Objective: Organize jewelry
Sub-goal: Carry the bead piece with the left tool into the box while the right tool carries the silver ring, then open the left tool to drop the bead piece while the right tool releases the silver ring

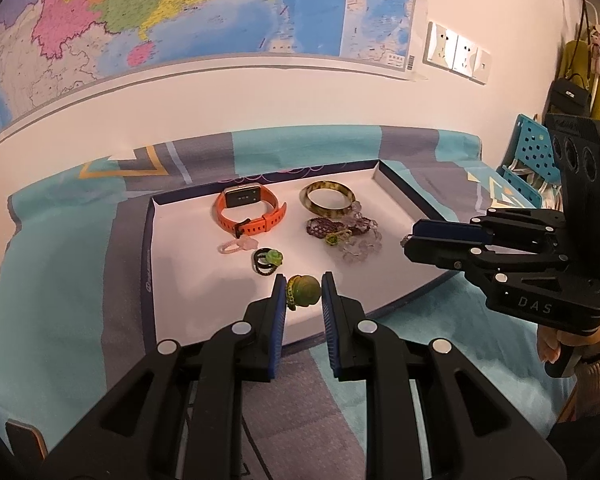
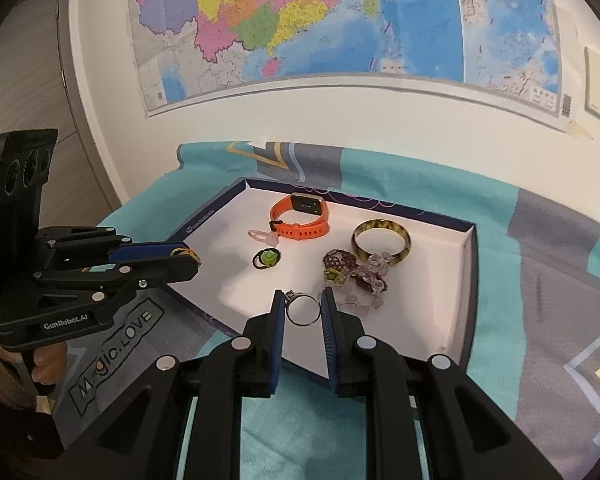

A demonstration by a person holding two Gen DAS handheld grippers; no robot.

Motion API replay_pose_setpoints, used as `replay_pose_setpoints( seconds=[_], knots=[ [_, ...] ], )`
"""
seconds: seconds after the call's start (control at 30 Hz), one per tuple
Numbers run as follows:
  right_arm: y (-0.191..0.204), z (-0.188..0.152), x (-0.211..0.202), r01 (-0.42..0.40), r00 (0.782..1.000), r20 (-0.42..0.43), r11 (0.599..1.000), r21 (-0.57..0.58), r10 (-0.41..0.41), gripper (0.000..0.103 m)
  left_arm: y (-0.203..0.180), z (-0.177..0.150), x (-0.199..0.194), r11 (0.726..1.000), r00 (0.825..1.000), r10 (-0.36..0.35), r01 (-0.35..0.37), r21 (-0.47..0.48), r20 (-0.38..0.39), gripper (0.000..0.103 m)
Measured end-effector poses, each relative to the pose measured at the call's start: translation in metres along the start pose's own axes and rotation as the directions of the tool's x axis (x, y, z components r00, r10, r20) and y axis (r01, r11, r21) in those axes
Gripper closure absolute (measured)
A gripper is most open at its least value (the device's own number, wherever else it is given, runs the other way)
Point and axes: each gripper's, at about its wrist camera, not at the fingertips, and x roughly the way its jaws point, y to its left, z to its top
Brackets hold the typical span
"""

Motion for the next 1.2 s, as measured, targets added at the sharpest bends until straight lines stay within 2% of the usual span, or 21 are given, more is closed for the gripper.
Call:
replay_pose_setpoints(
  seconds=[0.57,1.2],
  knots=[
    [-0.006,0.001,0.027,0.008,0.999,-0.048,1.000,0.006,-0.008,0.087,0.004,0.006,0.022,1.000,0.999,0.027,-0.027,0.001,-0.033,0.085],
    [-0.008,0.001,0.038,0.019,0.996,-0.085,1.000,0.015,-0.018,0.087,0.011,0.007,0.042,0.999,0.996,0.048,-0.048,-0.006,-0.070,0.085]
  ],
)
